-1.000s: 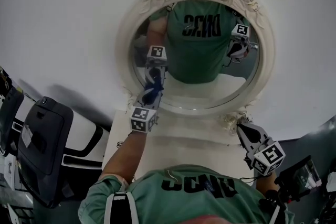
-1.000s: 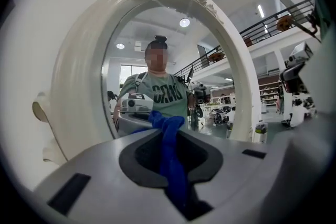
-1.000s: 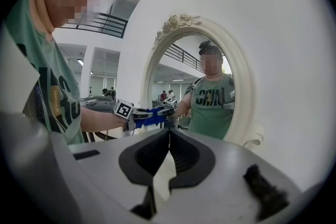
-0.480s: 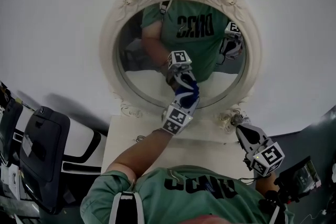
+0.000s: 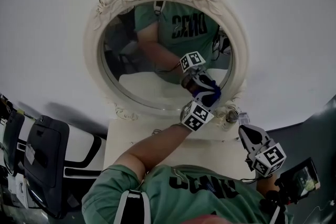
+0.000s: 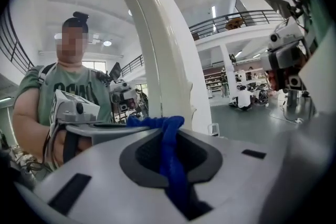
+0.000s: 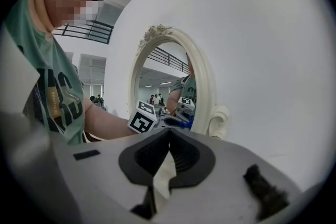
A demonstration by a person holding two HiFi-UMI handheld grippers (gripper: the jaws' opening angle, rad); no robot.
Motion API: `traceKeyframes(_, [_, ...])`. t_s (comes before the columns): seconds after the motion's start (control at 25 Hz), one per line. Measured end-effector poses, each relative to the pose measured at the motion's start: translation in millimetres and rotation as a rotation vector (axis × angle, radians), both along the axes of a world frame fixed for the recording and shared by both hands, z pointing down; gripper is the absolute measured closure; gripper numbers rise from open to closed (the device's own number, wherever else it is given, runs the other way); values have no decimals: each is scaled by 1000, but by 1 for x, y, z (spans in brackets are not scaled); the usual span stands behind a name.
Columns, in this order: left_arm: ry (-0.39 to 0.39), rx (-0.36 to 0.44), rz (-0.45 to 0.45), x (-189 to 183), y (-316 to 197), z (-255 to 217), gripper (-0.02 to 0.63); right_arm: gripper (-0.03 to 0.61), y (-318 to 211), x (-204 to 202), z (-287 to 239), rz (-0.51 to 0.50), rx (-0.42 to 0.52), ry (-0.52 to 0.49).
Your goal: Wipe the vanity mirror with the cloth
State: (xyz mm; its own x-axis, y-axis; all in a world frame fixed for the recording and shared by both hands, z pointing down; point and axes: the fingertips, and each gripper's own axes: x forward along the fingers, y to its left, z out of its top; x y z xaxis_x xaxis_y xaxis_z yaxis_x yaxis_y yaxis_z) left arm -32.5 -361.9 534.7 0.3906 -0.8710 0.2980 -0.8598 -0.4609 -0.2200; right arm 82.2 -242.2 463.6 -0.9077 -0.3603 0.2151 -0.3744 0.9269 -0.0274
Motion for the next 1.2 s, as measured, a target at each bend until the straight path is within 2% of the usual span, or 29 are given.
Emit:
traceKeyframes(0.2, [15,1,41,-5,13,-3,561,566,5,-15,-5,-28,16,-5])
traceKeyframes(0.32, [36,34,15,-29,38,-15,561,566,10,-23,-9,-49,23,-1])
traceKeyframes(0.52, [79,35,-160,-121,97,-16,561,566,17,-40,-14,-86,33,20])
traceKeyframes(0.8, [74,13,-431,-242,172,-4,561,566,36,-69,-27,-159,61,37])
traceKeyframes(0.96, [25,12,-496,-274,185,-3,560,566,45,-83,-34,-185,74,51])
traceKeyframes(1.2, [-15,-29,-499,-281,177,15,560,566,51,-89,-36,-196,76,77])
